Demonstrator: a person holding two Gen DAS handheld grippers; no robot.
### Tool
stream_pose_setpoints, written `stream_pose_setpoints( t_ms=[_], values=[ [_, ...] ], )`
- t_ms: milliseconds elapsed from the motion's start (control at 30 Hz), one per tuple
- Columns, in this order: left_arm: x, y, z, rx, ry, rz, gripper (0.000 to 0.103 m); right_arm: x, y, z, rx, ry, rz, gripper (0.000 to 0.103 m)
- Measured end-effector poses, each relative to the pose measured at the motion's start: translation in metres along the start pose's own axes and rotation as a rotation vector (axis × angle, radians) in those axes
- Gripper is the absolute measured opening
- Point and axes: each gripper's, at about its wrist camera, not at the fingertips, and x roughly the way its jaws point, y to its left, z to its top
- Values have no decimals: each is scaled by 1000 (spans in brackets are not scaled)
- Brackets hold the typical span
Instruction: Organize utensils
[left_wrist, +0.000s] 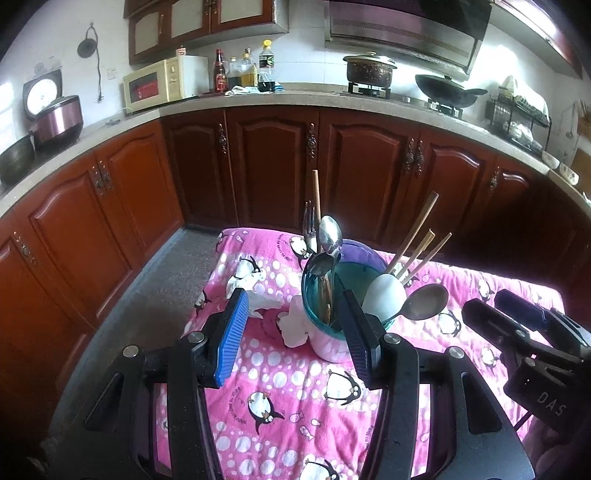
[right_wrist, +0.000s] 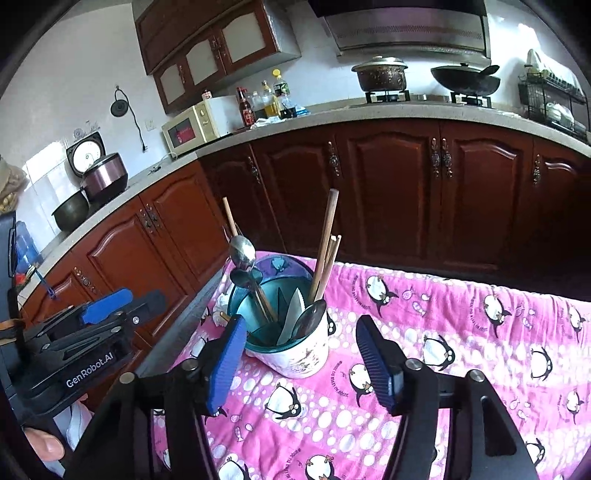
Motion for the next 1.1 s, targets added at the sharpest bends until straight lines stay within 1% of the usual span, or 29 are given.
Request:
stream_pose_setpoints(
  t_ms=[200, 333, 500, 1100],
  values=[
    [-9, 2, -1, -2, -19, 19, 50, -8, 2, 4, 5, -19, -19, 60],
    [-14, 3, 0, -10, -27, 24, 50, -12, 3, 6, 3, -31, -29, 68],
    [-18, 3, -1, -7, -34, 40, 50, -13, 4, 7, 0, -33, -29, 68],
    [-21, 4, -2, -8, -39, 57, 50, -13, 6, 6, -5, -28, -41, 68]
  ],
)
